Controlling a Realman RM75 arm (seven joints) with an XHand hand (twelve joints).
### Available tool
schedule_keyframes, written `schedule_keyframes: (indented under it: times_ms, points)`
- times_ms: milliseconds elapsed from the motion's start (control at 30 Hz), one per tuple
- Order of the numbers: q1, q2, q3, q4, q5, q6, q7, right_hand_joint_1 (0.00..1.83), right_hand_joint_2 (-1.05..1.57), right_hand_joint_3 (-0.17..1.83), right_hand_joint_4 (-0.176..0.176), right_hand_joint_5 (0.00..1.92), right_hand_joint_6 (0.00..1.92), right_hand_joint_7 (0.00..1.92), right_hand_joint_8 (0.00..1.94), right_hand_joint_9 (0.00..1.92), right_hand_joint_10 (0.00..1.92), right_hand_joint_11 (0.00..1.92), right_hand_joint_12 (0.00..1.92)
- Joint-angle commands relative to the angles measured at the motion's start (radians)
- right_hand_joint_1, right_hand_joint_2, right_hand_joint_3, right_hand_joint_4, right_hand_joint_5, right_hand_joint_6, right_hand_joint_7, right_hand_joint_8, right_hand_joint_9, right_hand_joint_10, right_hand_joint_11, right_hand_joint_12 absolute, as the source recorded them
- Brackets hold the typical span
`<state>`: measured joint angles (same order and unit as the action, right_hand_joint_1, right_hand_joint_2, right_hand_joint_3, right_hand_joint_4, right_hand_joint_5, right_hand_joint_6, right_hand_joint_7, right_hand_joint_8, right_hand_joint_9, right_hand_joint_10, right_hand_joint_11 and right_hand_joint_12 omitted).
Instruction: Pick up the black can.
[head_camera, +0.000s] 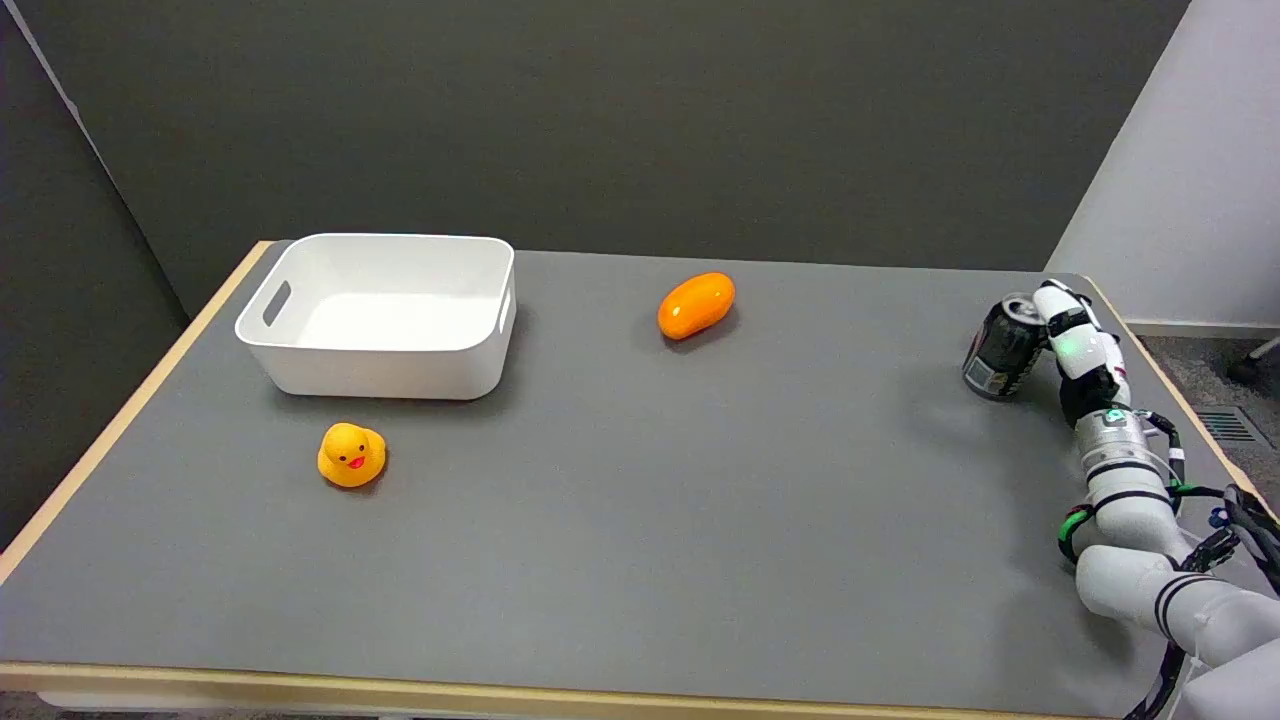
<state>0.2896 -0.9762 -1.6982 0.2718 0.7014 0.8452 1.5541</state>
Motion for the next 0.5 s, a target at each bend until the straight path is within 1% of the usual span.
schedule_keyframes:
  times_ms: [33, 100, 233, 500]
  points:
    - [-0.004, 0.010, -0.006, 0.016, -0.004, 0.025, 0.005, 0.31, 0.58, 0.91, 0.065, 0.17, 0.39, 0.21, 0.27, 0.09, 0.53, 0.00, 0.85]
    - [-0.004, 0.009, -0.018, 0.021, -0.004, 0.025, 0.005, 0.29, 0.55, 0.98, 0.064, 0.14, 0.45, 0.19, 0.33, 0.06, 0.56, 0.00, 0.85]
    - [-0.004, 0.008, -0.041, 0.035, -0.004, 0.030, 0.005, 0.29, 0.55, 0.98, 0.063, 0.14, 0.44, 0.19, 0.33, 0.06, 0.57, 0.00, 0.85]
    - [-0.011, 0.005, -0.043, 0.079, -0.029, 0.044, 0.000, 0.29, 0.55, 0.98, 0.061, 0.14, 0.44, 0.19, 0.33, 0.06, 0.57, 0.00, 0.85]
